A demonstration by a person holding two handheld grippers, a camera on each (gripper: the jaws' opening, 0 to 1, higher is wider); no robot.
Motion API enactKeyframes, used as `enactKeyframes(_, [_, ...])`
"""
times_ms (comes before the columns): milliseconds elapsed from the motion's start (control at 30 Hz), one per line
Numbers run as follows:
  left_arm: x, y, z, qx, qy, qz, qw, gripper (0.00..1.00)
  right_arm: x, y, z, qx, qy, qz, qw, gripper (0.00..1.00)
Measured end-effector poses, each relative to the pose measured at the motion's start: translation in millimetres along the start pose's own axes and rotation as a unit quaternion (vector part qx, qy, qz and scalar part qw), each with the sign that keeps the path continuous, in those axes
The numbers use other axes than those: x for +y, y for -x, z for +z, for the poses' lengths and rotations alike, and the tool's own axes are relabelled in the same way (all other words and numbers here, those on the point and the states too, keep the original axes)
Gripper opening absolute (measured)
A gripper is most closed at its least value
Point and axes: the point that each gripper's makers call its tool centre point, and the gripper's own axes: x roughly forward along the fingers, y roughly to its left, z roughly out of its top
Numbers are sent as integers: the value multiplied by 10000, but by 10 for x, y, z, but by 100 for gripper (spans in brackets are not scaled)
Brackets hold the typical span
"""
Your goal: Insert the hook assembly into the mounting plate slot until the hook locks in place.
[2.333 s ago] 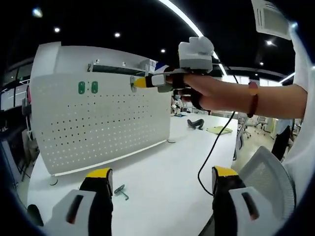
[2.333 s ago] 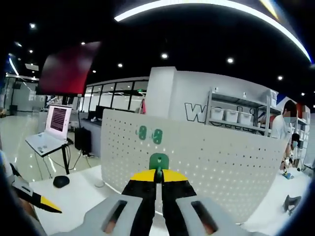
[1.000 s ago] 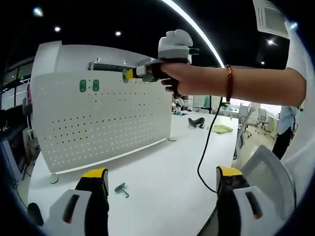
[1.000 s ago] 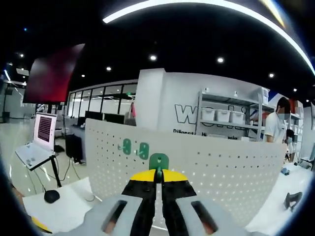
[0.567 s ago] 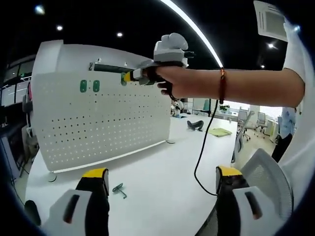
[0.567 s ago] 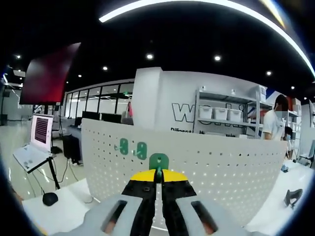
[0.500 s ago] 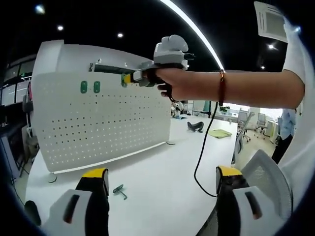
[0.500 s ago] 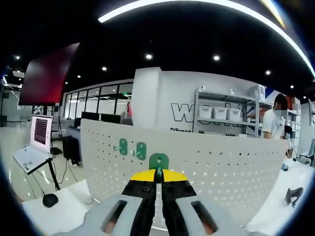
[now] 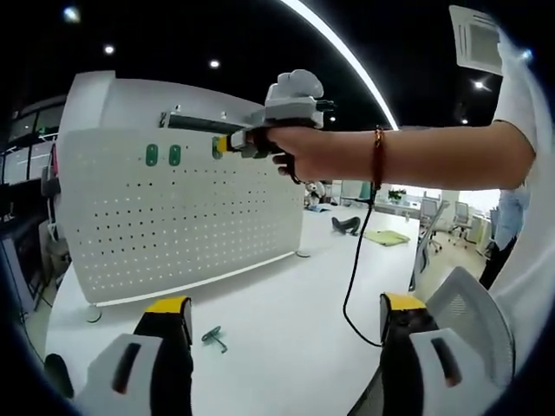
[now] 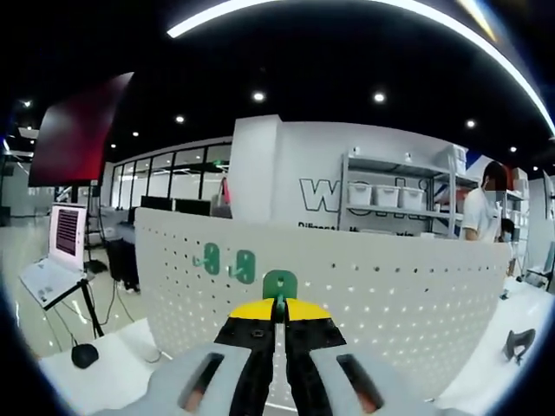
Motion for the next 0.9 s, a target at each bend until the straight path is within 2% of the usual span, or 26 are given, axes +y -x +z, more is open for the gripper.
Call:
enactKeyframes(133, [3, 15, 16, -72, 75, 1, 9999, 92, -34, -52, -13, 39, -56, -38, 10000, 1])
enactKeyframes(467, [19, 12, -15, -27, 83, 3, 10000, 91, -80, -130, 15, 42, -147, -132, 9998, 1])
enactKeyframes(900, [59, 46, -19, -48, 107, 59, 9999, 91, -43, -232, -16, 104, -274, -140, 9995, 1])
